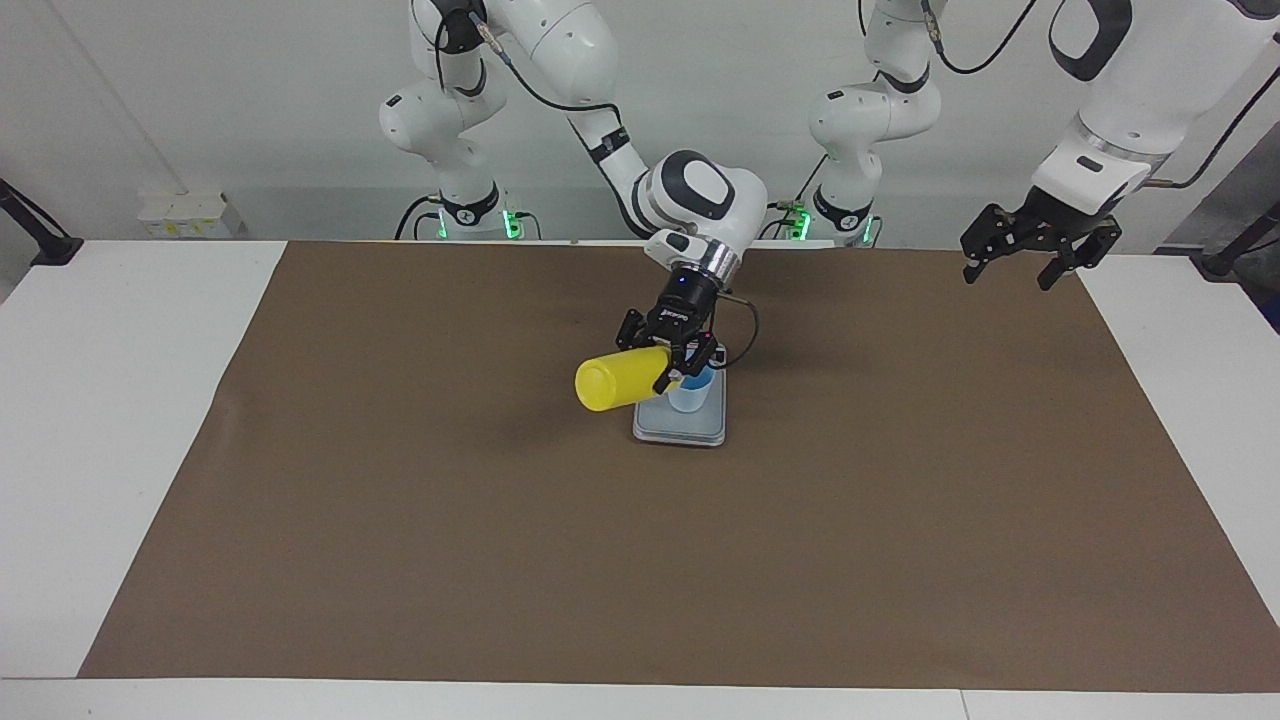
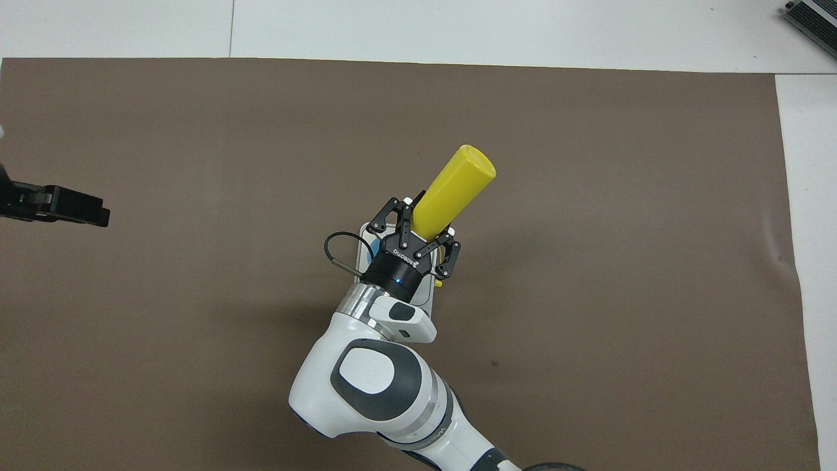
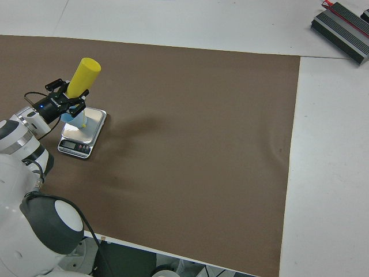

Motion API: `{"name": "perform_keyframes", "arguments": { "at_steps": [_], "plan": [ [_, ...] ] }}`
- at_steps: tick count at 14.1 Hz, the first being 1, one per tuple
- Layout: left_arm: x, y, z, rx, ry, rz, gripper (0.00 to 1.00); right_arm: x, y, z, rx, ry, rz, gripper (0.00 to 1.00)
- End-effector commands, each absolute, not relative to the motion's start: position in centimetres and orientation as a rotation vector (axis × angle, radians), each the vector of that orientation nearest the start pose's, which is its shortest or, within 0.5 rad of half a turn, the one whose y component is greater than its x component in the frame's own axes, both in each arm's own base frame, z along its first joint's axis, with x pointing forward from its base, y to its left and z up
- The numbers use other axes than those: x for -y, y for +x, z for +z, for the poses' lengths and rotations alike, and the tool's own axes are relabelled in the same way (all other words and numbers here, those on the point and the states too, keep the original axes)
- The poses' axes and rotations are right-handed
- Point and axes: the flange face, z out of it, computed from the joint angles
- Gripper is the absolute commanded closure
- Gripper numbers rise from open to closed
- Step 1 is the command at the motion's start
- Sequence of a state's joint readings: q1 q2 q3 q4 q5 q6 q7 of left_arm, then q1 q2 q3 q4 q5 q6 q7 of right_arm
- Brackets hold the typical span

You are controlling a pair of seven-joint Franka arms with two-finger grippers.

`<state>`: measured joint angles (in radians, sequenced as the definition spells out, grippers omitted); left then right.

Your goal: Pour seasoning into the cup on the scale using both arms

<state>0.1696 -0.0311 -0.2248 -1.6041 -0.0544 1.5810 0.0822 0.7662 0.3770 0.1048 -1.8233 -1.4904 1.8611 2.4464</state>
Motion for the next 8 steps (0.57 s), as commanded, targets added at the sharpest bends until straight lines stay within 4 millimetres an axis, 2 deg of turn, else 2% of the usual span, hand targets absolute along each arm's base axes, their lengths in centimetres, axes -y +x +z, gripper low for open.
{"name": "perform_keyframes", "arguments": {
  "at_steps": [1, 4, 6, 8],
  "plan": [
    [3.5, 53.6, 62.8, -0.233, -3.184, -0.029, 0.00, -43.3, 48.6, 38.7, -1.042, -2.345, -1.925, 1.00],
    [3.5, 53.7, 62.8, -0.233, -3.184, -0.032, 0.00, -41.5, 49.4, 41.0, -1.235, -2.345, -1.734, 1.00],
    [3.5, 53.7, 62.9, -0.235, -3.183, -0.046, 0.00, -39.4, 50.2, 43.7, -1.454, -2.308, -1.513, 1.00],
    [3.2, 53.9, 62.9, -0.229, -3.183, -0.064, 0.00, -36.7, 51.3, 45.3, -1.700, -2.251, -1.281, 1.00]
  ]
}}
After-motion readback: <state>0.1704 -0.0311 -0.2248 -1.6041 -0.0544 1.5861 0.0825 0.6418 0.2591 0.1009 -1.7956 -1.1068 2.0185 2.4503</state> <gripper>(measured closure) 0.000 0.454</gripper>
